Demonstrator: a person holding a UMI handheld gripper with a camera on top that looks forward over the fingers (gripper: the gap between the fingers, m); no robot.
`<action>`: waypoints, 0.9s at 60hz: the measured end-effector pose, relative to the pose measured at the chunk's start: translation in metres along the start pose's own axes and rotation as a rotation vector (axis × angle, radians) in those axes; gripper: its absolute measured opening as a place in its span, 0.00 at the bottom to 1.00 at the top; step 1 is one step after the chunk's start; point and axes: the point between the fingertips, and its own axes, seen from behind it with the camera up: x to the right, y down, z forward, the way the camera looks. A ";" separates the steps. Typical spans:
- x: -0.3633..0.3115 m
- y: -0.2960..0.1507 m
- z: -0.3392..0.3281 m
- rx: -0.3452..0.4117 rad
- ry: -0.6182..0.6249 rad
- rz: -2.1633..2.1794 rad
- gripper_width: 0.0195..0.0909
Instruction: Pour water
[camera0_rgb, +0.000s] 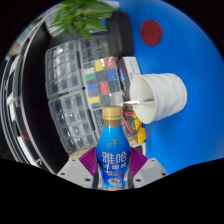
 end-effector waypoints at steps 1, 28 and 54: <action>0.001 -0.001 0.000 0.001 0.000 0.022 0.29; -0.003 -0.011 -0.007 -0.026 0.026 -0.081 0.29; -0.140 -0.133 -0.047 0.251 -0.012 -1.228 0.29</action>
